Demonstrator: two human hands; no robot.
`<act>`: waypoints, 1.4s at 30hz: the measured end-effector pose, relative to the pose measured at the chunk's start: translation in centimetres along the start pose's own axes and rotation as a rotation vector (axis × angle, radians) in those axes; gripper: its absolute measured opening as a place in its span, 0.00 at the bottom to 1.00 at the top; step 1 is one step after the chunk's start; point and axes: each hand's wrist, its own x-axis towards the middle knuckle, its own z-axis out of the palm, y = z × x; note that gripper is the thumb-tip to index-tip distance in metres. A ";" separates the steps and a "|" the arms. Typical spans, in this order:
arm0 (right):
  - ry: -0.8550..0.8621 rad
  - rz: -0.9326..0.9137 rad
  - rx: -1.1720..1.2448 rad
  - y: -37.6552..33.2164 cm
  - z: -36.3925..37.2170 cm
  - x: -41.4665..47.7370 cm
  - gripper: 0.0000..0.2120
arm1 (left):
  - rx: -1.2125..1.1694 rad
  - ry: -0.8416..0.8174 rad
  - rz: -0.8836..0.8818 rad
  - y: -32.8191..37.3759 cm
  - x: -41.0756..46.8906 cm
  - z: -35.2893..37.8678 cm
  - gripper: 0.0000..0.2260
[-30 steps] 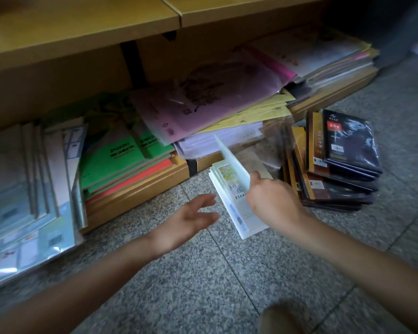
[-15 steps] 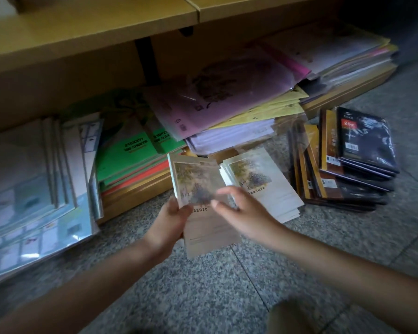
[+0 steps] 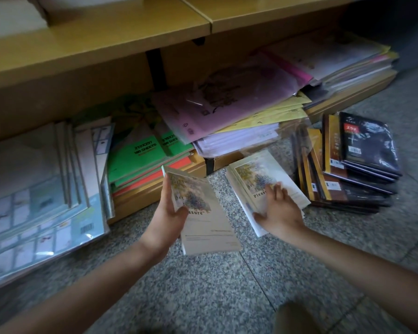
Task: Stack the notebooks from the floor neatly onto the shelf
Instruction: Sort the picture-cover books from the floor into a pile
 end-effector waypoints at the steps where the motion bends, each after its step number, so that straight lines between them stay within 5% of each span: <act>1: 0.011 -0.009 -0.041 -0.1 0.0 -0.2 0.41 | -0.008 0.004 -0.013 0.2 -0.1 0.0 0.35; 8: 0.060 -0.143 -0.209 -0.1 -0.3 -0.7 0.34 | 0.020 0.052 -0.048 1.0 -1.2 0.0 0.26; 21: 0.074 -0.218 -0.141 -2.4 -8.1 -2.5 0.12 | 0.045 0.051 -0.045 0.9 -1.8 -0.9 0.30; 28: 0.208 -0.393 0.037 -8.1 -11.3 -7.7 0.16 | 0.102 0.000 -0.089 1.7 -2.1 0.0 0.24; 34: 0.503 -0.536 -0.122 -13.5 -9.2 -12.3 0.32 | 0.092 0.124 -0.067 2.5 -2.4 0.3 0.07; 38: 0.592 -0.559 -0.006 -13.7 -8.4 -12.4 0.37 | -0.083 0.157 -0.001 3.8 -2.6 -0.7 0.11; 42: 0.490 -0.670 0.081 -12.8 -8.3 -12.5 0.33 | -0.268 0.161 0.061 4.2 -3.0 -1.4 0.15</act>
